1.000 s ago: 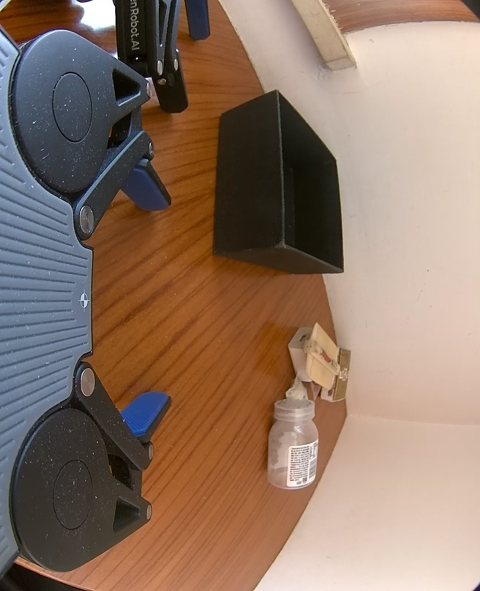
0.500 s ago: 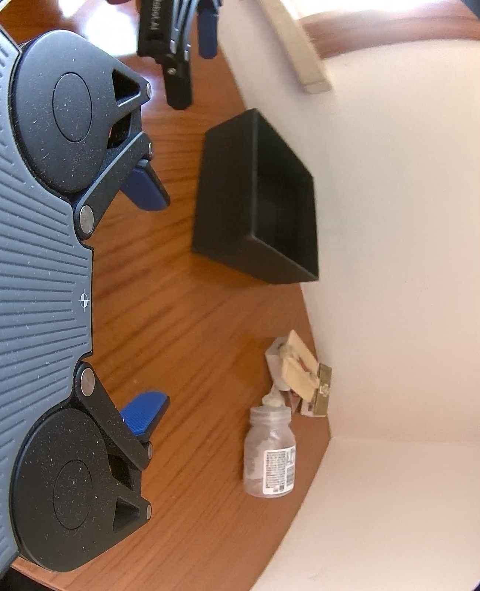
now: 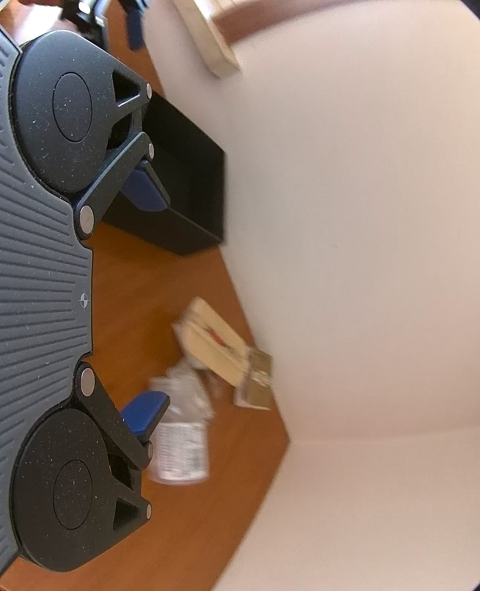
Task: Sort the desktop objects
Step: 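Reach the right gripper to the flat wooden stick and close on it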
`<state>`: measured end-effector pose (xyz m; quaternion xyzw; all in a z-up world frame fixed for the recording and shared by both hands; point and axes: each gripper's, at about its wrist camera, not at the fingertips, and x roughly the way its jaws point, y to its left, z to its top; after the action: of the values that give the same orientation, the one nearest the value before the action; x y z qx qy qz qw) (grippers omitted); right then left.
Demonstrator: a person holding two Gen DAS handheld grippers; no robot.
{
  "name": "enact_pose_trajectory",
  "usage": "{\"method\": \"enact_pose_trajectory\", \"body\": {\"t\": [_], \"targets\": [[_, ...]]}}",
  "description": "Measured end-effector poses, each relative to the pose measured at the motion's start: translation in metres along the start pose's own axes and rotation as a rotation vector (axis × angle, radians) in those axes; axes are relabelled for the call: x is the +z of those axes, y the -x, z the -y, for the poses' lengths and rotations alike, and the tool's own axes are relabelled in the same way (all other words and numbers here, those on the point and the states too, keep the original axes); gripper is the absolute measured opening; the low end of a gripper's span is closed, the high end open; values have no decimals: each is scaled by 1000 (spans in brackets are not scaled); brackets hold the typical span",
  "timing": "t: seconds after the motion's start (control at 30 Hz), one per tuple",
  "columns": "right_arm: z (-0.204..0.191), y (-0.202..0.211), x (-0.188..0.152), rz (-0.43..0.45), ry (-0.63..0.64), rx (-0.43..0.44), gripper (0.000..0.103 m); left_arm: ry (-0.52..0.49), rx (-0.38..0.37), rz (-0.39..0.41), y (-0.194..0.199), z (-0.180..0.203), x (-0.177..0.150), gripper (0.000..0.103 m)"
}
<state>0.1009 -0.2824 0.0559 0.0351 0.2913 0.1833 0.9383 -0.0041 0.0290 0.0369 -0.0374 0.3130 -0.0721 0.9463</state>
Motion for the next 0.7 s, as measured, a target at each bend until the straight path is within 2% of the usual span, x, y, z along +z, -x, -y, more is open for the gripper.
{"method": "enact_pose_trajectory", "body": {"t": [0.07, 0.2, 0.5, 0.7], "targets": [[4, -14, 11, -10, -1, -12, 91, 7, 0, -2, -1, -2, 0, 103], [9, -44, 25, -39, -15, -28, 70, 13, 4, -10, -4, -5, -1, 103], [13, -93, 42, -81, -17, -104, 38, 26, 2, -17, -7, -10, -1, 103], [15, -111, 47, -107, -11, -163, 28, 27, 7, -27, -11, -10, -3, 103]]}}
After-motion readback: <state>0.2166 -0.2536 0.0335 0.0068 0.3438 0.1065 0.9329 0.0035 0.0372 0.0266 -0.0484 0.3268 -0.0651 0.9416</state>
